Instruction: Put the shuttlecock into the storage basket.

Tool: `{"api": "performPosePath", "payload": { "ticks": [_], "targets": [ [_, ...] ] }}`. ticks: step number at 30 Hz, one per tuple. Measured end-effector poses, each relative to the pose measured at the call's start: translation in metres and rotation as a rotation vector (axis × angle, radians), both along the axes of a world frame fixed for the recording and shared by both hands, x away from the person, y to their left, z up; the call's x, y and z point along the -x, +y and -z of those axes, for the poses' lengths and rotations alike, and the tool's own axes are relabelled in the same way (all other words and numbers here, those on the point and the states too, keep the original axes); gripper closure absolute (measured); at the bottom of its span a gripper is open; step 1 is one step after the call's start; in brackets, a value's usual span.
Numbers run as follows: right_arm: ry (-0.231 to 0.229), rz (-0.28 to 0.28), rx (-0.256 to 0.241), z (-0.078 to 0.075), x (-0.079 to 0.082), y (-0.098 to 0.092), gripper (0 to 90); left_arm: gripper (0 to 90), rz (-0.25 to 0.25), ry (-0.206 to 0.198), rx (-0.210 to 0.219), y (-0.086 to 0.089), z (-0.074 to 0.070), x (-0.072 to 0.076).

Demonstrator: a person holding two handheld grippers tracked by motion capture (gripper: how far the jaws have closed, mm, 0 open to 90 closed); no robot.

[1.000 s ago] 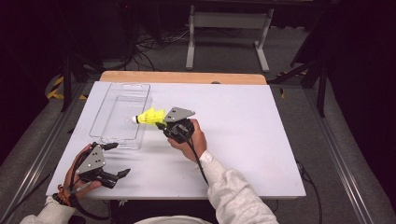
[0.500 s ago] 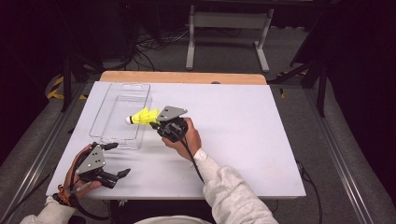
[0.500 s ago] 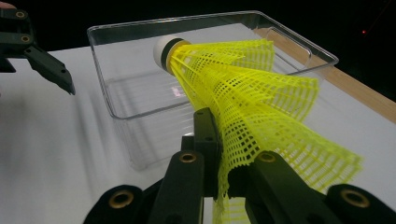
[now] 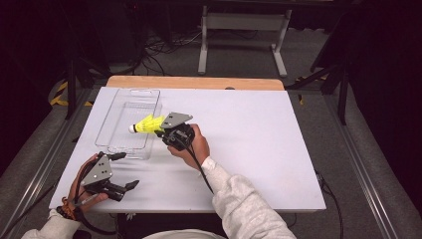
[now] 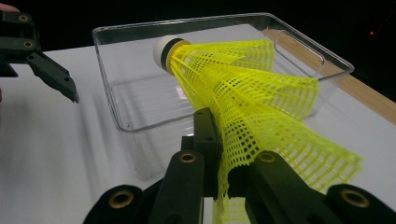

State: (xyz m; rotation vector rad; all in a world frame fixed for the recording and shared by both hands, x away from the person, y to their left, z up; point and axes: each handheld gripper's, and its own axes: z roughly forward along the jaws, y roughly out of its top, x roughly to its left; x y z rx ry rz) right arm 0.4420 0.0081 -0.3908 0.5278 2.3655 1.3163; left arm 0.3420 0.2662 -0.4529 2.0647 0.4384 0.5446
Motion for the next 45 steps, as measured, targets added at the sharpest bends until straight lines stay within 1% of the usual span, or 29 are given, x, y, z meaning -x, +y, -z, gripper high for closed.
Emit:
{"api": "performPosePath", "payload": {
  "ticks": [10,13,17,18,21,22,30,36,39,45],
  "targets": [
    [-0.006,-0.019,0.029,-0.002,-0.003,0.012,87.5,3.2,0.005,0.006,0.005,0.0,0.001,0.0],
    [-0.007,-0.027,0.038,-0.002,-0.003,0.016,87.5,3.2,0.006,0.001,0.001,0.0,0.0,0.0],
    [-0.004,-0.034,0.041,-0.001,-0.003,0.021,87.5,3.2,0.009,0.011,0.004,-0.001,0.002,0.0],
    [-0.003,-0.035,0.04,-0.001,-0.004,0.022,87.5,3.2,0.012,0.01,-0.003,-0.001,0.002,0.0],
    [-0.005,-0.038,0.042,-0.002,-0.004,0.025,87.5,3.1,0.016,0.008,-0.008,-0.002,0.002,0.0],
    [-0.005,-0.039,0.043,-0.002,-0.004,0.026,87.5,3.1,0.015,0.011,0.003,-0.002,0.002,0.001],
    [-0.017,-0.053,0.067,-0.004,-0.006,0.037,87.5,3.1,0.015,0.009,0.005,-0.001,0.002,0.001],
    [-0.015,-0.06,0.078,-0.002,-0.008,0.044,87.5,3.1,0.015,0.008,0.009,0.0,0.001,0.001],
    [-0.01,-0.063,0.073,-0.003,-0.009,0.047,87.5,3.1,0.017,0.008,0.01,0.0,0.001,0.002],
    [-0.017,-0.075,0.09,-0.003,-0.01,0.055,87.6,3.1,0.022,0.011,0.009,0.0,0.001,0.002]
  ]
}}
